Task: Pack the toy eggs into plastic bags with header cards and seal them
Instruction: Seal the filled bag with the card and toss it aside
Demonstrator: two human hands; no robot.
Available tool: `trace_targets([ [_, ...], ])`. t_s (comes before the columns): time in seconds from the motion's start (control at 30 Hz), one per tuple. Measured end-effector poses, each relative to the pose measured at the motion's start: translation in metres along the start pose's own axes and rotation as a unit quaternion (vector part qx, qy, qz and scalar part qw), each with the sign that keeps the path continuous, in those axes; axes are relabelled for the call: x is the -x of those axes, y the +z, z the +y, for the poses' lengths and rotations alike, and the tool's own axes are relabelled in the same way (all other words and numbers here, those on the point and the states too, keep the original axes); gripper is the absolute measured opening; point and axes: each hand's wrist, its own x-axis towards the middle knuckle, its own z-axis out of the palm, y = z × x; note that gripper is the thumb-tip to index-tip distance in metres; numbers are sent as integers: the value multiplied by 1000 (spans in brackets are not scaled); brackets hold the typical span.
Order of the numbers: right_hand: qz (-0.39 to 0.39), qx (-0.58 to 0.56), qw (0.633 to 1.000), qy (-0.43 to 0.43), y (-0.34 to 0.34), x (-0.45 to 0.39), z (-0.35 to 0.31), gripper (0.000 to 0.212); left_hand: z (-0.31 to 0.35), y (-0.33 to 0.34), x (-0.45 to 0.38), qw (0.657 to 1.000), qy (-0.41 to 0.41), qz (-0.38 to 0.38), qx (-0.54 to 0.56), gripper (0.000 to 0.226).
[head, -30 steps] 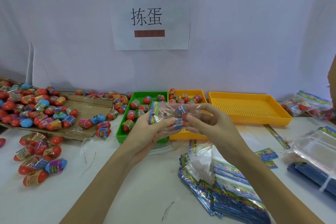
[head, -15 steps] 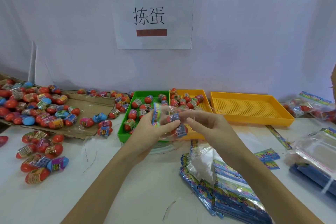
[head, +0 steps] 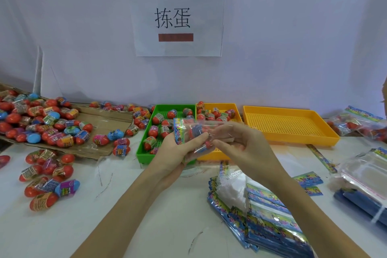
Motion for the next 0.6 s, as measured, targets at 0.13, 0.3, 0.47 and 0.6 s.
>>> trace_targets([
  [0.13,19,13,999,-26,-8,-2,1,17,7,1,1,990,40,59,-119,46],
  [0.3,15,182,978,-103,-13,0,2,27,23,-13,5,959,113,43,-258,52],
  [0.47,-15,277,941,-194,-5,2,5,30,11,-3,6,946,84,-27,-311,50],
  [0.6,32,288,934,-208,-8,2,6,36,8,-4,3,947,118,32,-296,26],
])
